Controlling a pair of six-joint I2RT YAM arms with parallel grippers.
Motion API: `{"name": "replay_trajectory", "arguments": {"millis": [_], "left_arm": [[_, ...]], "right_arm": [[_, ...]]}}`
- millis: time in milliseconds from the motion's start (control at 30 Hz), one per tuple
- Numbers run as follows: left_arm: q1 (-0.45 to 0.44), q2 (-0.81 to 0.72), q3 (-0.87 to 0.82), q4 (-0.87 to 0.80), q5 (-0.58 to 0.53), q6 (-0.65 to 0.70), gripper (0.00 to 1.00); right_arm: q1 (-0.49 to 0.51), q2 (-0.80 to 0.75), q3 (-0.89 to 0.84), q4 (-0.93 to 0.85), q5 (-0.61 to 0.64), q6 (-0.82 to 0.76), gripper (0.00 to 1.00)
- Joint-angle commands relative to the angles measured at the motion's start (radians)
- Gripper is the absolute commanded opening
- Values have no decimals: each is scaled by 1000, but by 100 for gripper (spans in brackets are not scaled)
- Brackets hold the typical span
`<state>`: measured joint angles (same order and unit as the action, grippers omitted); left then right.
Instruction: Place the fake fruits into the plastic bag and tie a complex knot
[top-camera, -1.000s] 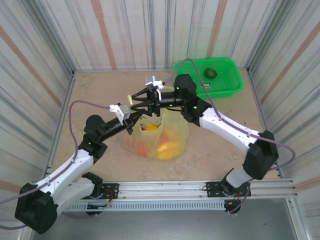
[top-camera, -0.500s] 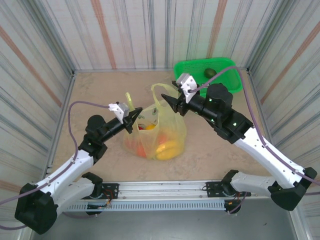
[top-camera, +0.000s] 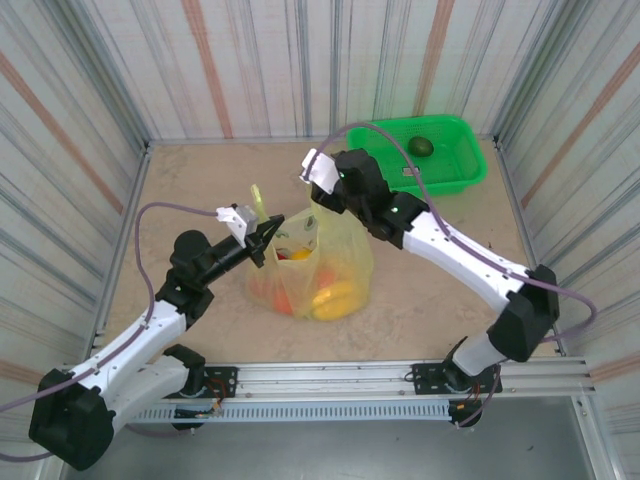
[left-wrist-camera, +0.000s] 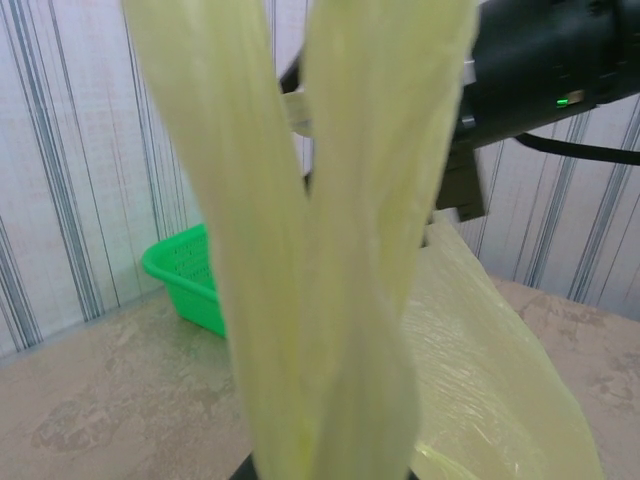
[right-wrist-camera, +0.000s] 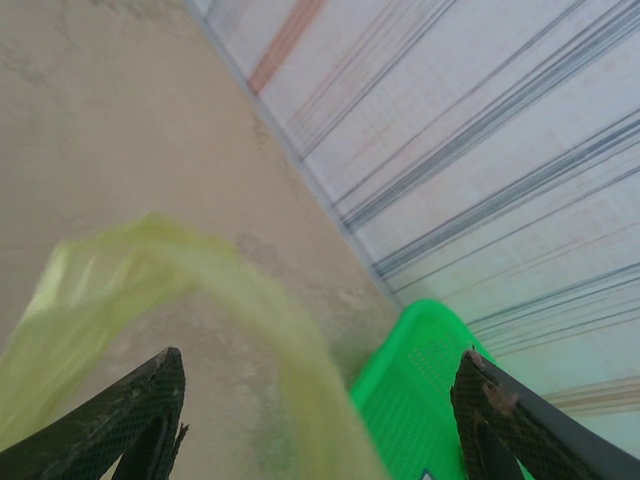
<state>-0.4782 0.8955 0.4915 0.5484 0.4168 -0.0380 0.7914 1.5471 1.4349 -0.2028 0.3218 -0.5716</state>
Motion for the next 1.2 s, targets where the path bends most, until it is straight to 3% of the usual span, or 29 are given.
{"name": "replay_trajectory", "arguments": {"millis": [0,133,233,367,533,767,867,1033,1100,1167], "left_arm": [[-2,-24,34,7,-5,-7,0],[-3,-34,33,0,-7,-4,0],[-4,-35,36,-10,-13,-4,0],[-5,-34,41,-22,-21,-6,0],[-5,-30,42,-27,-28,-10,0],[-5,-23,44,-27,-22,-12,0],[-5,-25,44,-30,-23,-8,0],[-5,-27,41,-36,-29,-3,0],[-5,-33,38,-32,-27,-1,0],[-4,-44,33,-24,-26,4,0]], "right_arm": [[18,67,81,130,106,-102,75],[46,93,134,179,42,-60,74],[53,47,129,156,-132,65,70],[8,-67,26,226,-383,327,59],[-148,-180,-144,418,-708,711,46],[-233,-196,-185,442,-985,846,17],[-268,-174,-185,466,-1115,940,9],[-302,-195,-185,397,-1142,900,22],[-312,-218,-175,337,-1108,831,41],[-312,-247,-157,245,-1025,723,52]]}}
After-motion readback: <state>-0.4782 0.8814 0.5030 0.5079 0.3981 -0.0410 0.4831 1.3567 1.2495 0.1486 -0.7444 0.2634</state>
